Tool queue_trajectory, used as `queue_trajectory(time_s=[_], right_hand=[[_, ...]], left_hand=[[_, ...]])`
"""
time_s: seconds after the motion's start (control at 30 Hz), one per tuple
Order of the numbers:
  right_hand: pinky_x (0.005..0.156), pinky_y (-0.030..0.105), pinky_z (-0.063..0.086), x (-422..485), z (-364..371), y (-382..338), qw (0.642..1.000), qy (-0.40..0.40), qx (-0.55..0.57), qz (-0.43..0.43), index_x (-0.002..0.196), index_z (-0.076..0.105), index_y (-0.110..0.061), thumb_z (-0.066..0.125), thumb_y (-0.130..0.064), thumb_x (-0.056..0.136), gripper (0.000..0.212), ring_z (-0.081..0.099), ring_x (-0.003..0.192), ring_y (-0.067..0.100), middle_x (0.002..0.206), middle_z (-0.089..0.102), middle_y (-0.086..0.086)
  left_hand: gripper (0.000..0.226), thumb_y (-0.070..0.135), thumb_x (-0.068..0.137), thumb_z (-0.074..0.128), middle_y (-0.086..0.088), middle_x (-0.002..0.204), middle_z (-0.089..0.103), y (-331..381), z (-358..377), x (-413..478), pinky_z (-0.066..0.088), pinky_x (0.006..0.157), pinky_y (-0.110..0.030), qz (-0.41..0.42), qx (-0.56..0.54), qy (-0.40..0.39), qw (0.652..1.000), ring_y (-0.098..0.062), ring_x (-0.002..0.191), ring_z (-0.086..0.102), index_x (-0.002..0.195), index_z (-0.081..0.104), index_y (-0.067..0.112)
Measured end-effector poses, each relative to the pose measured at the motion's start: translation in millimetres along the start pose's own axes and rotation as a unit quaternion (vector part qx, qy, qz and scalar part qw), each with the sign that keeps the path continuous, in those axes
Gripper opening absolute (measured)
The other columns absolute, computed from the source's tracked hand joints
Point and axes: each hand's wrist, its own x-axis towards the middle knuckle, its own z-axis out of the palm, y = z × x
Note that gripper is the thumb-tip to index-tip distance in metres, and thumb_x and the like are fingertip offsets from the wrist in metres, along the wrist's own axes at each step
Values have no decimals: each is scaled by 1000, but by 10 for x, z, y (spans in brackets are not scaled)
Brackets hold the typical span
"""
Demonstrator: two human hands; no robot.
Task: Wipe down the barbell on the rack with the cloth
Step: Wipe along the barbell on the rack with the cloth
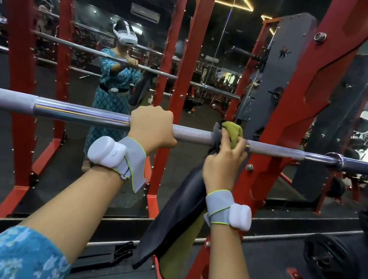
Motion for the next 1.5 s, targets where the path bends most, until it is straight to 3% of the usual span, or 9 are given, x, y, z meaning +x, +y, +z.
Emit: queue_trajectory(time_s=[0.13,0.27,0.4,0.6,0.77,0.9,1.17,1.3,1.5], right_hand=[[103,35,17,-151,42,28,1000,8,2,24,139,46,-13,48,11,75,69,31,125,44,141,33,22],[98,50,36,-176,80,-63,999,0,15,-40,134,53,-13,43,4,71,66,39,113,45,132,41,24],[102,42,29,60,-4,45,998,-24,-6,-55,131,55,-18,47,6,77,60,33,120,38,131,39,17],[97,38,27,93,-54,328,999,11,-5,39,138,48,-18,48,6,79,64,37,118,40,141,34,18],[100,39,24,-33,-31,262,1000,1,22,-17,134,53,-14,50,9,71,68,40,116,45,138,38,24],[102,39,27,179,-133,378,998,-42,-1,-50,135,52,-17,47,7,73,66,36,119,41,136,37,18],[100,36,24,207,-236,727,998,-55,-9,-2,143,41,-16,46,7,78,69,37,114,39,144,29,18],[105,34,24,219,-227,694,995,-83,11,-47,142,43,-17,46,8,78,69,35,118,39,140,33,18],[101,30,25,443,-336,832,994,-98,-8,-45,144,40,-19,43,6,81,68,32,120,35,136,32,14]], left_hand=[[21,32,75,61,0,60,37,9,19,-1,39,62,-27,-6,2,6,1000,-25,64,47,77,46,17],[23,33,74,62,-1,65,38,18,14,3,39,63,-28,-11,6,8,1000,-25,67,47,78,46,19],[20,33,73,63,-4,74,52,17,66,-54,35,66,-29,9,27,41,999,-27,77,56,81,52,18],[29,30,75,59,-8,100,61,204,125,-60,32,72,-33,83,31,107,990,-30,94,55,99,49,17],[27,30,84,50,-7,108,59,809,159,75,36,76,-34,146,21,81,986,-29,99,59,107,48,14],[28,29,87,50,-7,111,59,1040,216,220,39,78,-34,118,-2,70,991,-29,101,60,109,50,12],[26,19,82,57,-7,107,64,1312,368,301,40,73,-31,72,46,74,994,-26,98,63,106,55,12],[19,21,85,54,-6,101,67,1317,368,334,32,65,-29,56,44,84,994,-27,94,64,100,62,13],[30,33,80,61,-7,101,66,1337,293,369,35,63,-30,56,44,64,995,-28,93,64,103,64,14]])
